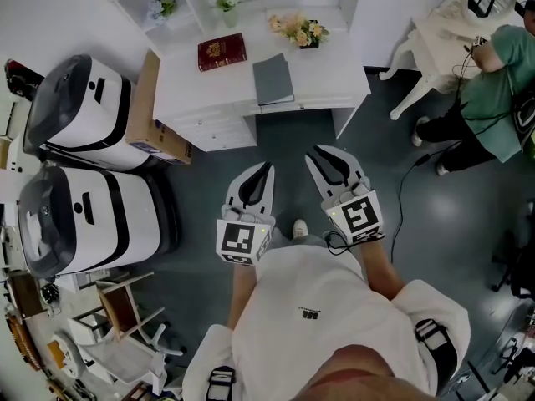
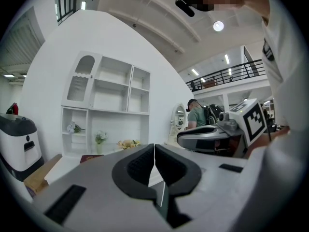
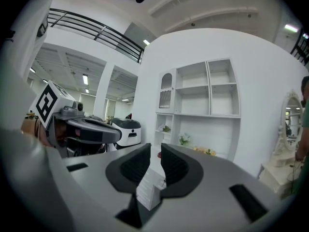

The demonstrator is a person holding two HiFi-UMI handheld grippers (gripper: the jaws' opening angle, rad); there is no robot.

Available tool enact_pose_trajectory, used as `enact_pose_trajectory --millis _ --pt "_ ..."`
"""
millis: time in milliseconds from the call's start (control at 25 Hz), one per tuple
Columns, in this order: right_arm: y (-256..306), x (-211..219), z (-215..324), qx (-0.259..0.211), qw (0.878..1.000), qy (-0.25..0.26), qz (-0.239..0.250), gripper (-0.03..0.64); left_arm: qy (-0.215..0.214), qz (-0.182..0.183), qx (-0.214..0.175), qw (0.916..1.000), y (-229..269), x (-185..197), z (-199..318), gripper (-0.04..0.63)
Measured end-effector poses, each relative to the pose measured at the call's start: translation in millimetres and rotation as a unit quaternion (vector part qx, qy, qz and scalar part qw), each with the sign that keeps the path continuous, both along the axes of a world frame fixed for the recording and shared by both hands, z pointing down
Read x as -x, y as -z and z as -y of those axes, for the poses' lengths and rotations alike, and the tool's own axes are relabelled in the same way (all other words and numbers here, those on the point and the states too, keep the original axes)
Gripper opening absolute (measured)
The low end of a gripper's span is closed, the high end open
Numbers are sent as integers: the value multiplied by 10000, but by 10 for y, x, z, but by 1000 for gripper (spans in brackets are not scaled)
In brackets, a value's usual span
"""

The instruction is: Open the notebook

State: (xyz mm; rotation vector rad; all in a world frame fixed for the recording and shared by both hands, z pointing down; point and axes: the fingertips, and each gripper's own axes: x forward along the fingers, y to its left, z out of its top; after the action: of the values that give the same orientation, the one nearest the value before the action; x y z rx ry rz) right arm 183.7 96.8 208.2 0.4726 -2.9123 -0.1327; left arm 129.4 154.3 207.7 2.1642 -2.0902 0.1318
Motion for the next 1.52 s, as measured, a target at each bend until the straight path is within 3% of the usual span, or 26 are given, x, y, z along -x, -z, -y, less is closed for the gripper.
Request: enact_pose_trajectory --millis 760,1520 --pt "-213 576 746 137 9994 -307 -104 52 -190 -127 147 9996 -264 647 753 0" --pt "-647 1265 1679 449 9907 -1152 -562 48 -861 -351 352 9950 -568 1532 1680 0"
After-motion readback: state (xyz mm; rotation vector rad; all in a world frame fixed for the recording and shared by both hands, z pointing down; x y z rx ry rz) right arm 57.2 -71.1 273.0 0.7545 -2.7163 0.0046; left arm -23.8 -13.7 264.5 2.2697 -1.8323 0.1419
